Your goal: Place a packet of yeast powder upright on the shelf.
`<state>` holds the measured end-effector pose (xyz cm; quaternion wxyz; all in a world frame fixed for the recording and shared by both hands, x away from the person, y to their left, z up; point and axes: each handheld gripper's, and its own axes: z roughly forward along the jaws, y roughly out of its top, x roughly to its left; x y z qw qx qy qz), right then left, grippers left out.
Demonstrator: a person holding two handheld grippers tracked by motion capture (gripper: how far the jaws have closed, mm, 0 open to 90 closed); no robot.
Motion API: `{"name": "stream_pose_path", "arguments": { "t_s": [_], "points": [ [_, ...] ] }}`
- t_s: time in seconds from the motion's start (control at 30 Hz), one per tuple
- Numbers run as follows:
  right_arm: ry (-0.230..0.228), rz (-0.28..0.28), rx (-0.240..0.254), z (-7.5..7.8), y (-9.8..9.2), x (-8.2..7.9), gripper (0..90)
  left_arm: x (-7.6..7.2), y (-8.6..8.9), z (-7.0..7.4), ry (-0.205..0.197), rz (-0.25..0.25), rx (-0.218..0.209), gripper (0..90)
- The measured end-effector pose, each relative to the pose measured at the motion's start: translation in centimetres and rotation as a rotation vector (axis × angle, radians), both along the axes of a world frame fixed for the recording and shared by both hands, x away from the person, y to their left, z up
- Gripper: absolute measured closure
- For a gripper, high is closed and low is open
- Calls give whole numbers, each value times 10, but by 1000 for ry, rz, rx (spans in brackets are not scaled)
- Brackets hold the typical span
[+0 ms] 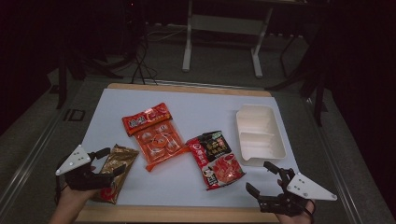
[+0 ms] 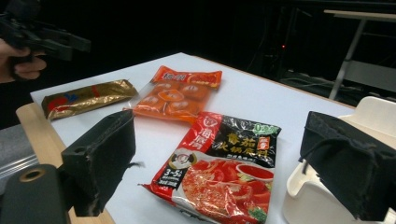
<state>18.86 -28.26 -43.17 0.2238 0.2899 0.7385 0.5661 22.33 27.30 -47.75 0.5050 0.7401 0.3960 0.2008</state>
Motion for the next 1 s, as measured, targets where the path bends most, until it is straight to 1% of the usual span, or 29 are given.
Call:
{"name": "stream_pose_path", "arguments": {
  "t_s": [0.03,0.07,0.1,0.13,0.17,0.2,0.23,0.27,0.33,0.43,0.5,0.53,0.63,0.7,0.77,0.8,0.87,0.9,0.93,0.97,1.0],
  "points": [
    [3,0,3,0,0,0,102,3,4,-4,13,12,15,203],
    [3,4,2,0,0,0,102,6,6,-7,24,27,19,232],
    [3,4,2,0,0,0,102,9,8,-10,41,45,23,232],
    [3,4,2,0,0,0,102,9,8,-10,41,45,23,236],
    [2,6,4,0,1,0,103,15,14,-16,56,86,36,236],
    [-3,9,-1,-1,1,-1,103,17,17,-18,58,100,31,315],
    [-2,13,-2,-1,2,-1,103,20,20,-19,70,100,13,317],
    [0,17,-1,-1,2,-1,103,23,21,-21,78,120,15,319],
    [4,19,-2,-1,3,0,103,30,23,-23,103,129,15,318],
    [6,23,0,-2,3,-1,102,39,22,-27,123,144,46,338],
    [6,24,2,-2,3,-1,103,46,23,-30,141,146,54,338],
    [6,27,2,-2,3,-1,103,49,22,-31,145,154,65,339],
    [6,32,0,-2,4,-1,103,58,22,-36,180,161,86,356],
    [8,33,1,-2,4,-1,103,63,22,-40,199,166,89,356],
    [9,34,1,-3,4,-1,103,67,22,-44,217,174,135,356],
    [10,35,2,-3,4,-1,103,70,22,-46,231,171,135,356],
    [12,35,0,-3,4,-1,103,74,23,-50,261,183,143,356],
    [14,37,0,-3,4,-1,103,76,25,-52,274,178,119,356],
    [14,37,0,-3,4,-1,103,76,25,-52,274,178,119,356],
    [18,38,-1,-3,4,-1,103,79,26,-56,300,175,114,356],
    [18,38,-1,-3,4,-1,103,79,26,-56,300,175,114,356]
  ]
}}
